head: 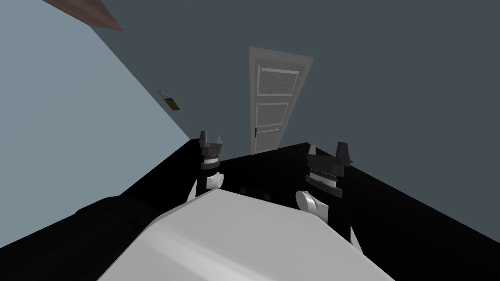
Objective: Pull the door open
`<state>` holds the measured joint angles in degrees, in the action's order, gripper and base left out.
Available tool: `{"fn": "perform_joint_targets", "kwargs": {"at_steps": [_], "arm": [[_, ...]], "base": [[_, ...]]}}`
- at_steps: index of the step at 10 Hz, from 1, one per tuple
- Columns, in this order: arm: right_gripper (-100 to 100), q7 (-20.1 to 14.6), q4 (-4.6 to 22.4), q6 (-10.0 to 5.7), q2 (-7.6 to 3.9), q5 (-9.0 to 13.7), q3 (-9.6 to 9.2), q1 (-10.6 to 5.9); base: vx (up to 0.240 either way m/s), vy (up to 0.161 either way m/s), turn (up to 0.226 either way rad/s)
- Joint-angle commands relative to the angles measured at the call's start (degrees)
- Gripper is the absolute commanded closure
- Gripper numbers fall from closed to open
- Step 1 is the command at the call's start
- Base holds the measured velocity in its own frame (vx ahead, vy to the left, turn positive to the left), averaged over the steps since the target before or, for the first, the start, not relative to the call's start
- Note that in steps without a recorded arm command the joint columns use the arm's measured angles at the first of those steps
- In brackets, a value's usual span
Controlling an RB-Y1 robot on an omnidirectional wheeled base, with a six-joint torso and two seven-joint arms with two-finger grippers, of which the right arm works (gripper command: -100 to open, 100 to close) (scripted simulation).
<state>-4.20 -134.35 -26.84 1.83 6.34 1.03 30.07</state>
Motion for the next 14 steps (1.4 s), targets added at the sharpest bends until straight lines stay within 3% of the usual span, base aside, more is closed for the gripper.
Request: {"fn": "perform_joint_targets", "kwargs": {"at_steps": [1,6,14], "arm": [[-100,-1.5,1.9,-0.54,-0.75,1.0,-0.28,-0.57],[-100,-4.8,6.3,-1.74,-2.15,3.3,-0.91,-1.85],[-100,-12.4,16.3,-4.51,-4.66,8.6,-2.35,-4.78]], "base": [[0.089,-0.009,0.113],[0.079,-0.008,0.108],[0.088,-0.017,0.135]]}}
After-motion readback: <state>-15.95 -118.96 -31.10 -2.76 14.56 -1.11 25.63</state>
